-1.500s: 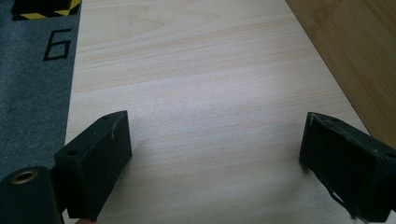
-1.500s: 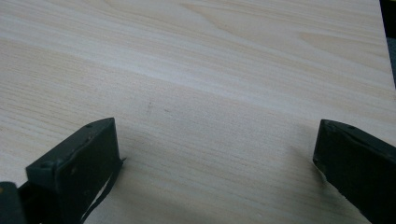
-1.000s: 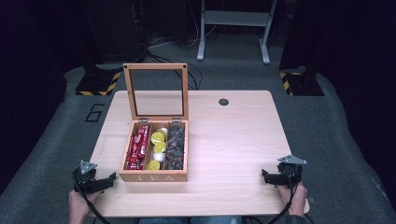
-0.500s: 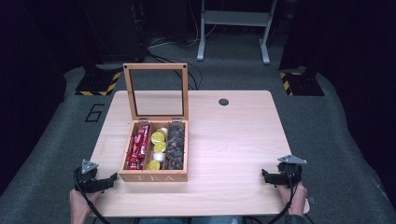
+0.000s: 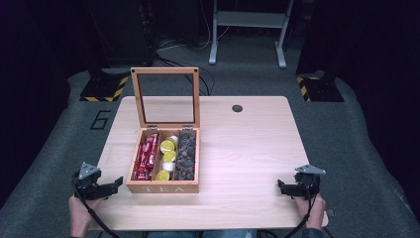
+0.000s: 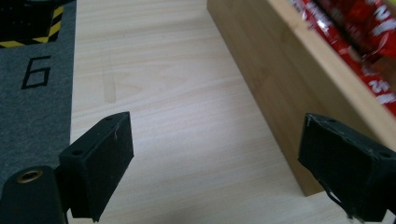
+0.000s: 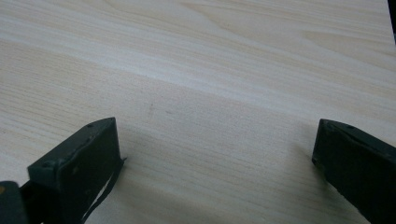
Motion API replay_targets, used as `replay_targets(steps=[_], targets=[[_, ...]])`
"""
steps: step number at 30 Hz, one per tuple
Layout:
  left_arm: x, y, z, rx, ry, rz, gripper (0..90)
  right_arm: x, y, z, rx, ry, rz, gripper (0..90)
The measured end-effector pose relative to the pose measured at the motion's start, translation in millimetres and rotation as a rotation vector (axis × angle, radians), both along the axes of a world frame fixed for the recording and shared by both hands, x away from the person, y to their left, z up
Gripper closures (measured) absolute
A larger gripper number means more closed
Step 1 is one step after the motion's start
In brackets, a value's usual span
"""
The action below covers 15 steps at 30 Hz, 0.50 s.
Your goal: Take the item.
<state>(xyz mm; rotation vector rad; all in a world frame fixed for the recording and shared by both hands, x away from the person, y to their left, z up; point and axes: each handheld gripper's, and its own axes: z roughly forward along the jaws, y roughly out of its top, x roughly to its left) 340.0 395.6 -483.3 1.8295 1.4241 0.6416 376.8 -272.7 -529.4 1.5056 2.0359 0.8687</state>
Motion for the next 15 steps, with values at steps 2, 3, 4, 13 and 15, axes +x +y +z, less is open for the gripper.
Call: replay_targets(steps=[2,3,4,13,15], targets=[[0.6,-1.7,4.9,0.002,-0.012,0.0,10.1,0.1,0.0,-0.1,0.001,-0.002,0.0,0.4],[1.0,-2.3,7.2,0.003,-0.018,0.0,10.1,0.0,0.0,-0.1,0.001,-0.002,0.001,0.4],[1.5,-2.8,10.2,0.006,-0.02,0.001,10.1,-0.1,0.0,-0.1,0.001,-0.002,0.001,0.6],[6.0,-7.9,27.3,0.034,-0.048,-0.006,10.2,0.0,0.3,-0.2,0.001,-0.003,-0.004,0.8],[6.9,-10.0,30.1,0.032,-0.056,-0.008,10.2,0.0,0.3,-0.2,0.002,-0.004,-0.005,0.8]])
